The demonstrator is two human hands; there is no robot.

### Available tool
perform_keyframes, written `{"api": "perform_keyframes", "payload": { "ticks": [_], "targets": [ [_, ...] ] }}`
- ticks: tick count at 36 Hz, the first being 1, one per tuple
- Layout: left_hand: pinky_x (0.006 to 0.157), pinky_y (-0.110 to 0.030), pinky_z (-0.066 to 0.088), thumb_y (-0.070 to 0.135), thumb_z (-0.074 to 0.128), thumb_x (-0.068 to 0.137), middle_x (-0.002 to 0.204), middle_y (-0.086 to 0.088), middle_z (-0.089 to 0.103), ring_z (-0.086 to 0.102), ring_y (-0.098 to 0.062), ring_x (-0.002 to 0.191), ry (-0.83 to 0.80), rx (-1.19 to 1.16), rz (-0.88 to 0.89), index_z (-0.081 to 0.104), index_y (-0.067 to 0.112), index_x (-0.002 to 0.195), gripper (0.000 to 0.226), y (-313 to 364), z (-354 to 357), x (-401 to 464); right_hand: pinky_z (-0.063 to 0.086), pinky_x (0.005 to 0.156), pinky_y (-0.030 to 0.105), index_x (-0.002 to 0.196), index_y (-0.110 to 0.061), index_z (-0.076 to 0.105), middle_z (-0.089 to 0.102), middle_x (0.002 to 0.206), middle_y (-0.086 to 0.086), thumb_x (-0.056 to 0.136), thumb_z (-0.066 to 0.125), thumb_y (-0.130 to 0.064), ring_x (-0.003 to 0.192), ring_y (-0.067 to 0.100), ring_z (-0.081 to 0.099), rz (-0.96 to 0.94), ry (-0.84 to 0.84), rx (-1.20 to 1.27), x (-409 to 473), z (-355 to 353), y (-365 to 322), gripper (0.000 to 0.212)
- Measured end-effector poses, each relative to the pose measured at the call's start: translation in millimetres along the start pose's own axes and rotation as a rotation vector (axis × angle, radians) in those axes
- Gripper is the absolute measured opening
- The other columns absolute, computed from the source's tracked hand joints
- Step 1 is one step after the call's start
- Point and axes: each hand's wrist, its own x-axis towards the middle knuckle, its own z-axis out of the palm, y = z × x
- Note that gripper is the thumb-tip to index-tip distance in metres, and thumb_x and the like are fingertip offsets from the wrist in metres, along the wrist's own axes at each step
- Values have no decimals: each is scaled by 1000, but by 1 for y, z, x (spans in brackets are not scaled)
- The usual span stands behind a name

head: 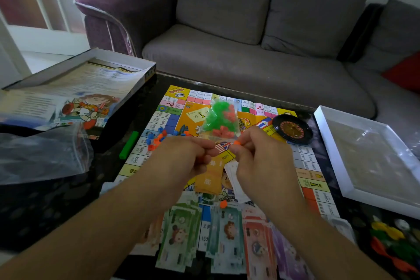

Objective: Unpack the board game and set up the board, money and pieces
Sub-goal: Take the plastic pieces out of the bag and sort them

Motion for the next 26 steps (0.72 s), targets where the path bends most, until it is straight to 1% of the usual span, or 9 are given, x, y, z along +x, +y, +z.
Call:
{"api": "perform_keyframes", "payload": {
  "ticks": [4,7,11,15,17,19,21,24,26],
  "targets": [
    [51,-28,33,-11,40,103,74,-16,57,41,-19,57,8,130,-65,69,-6,92,31,6,1,4,50,61,23,87,-25,63,64,70,-14,99,72,-19,71,1,64,39,-40,63,1,-5,3,16],
    [49,-25,23,3,49,104,62,-6,42,27,-15,53,-76,145,-124,69,-6,97,22,-1,-2,7,47,61,15,88,-25,66,65,72,-14,97,74,-19,75,2,64,17,-40,133,0,-2,0,14],
    [49,-27,21,25,60,103,64,1,31,21,-13,56,-283,15,-52,62,10,86,22,-7,-8,3,50,68,23,89,-29,70,62,82,-14,90,81,-23,82,7,62,-116,-63,133,-2,3,-4,12],
    [51,-28,23,17,62,103,67,-2,27,23,-13,56,-308,69,78,58,9,78,27,-4,-12,0,46,69,19,90,-31,71,59,86,-15,83,87,-23,85,10,60,-118,-43,185,-2,1,-4,19],
    [51,-28,25,18,63,103,69,-3,27,24,-14,57,-318,104,118,63,6,81,25,-3,-15,-1,50,72,24,99,-36,69,60,90,-16,82,88,-28,86,9,61,-79,-68,215,-2,0,-5,27],
    [50,-28,27,23,64,103,67,-1,28,25,-13,56,-290,146,144,66,6,82,27,-1,-18,-2,54,72,27,109,-40,63,62,95,-16,83,88,-32,87,7,63,4,-190,226,0,-3,-6,37],
    [49,-27,28,27,65,102,62,3,28,25,-12,52,-233,206,170,68,2,92,27,2,-21,-1,55,74,26,111,-41,62,64,97,-15,84,87,-32,87,3,64,49,-408,140,4,-10,-3,39],
    [46,-23,30,32,67,100,58,6,29,25,-11,50,-196,241,182,66,0,98,32,5,-25,1,54,78,27,109,-36,70,66,97,-16,84,87,-32,90,2,61,-27,-700,-134,3,-17,2,30],
    [45,-22,30,33,63,102,59,5,30,25,-11,50,-214,211,166,65,-2,104,35,6,-27,3,51,72,21,108,-32,73,65,98,-16,85,86,-28,88,2,59,-100,-774,-276,-1,-14,5,26]
  ]
}}
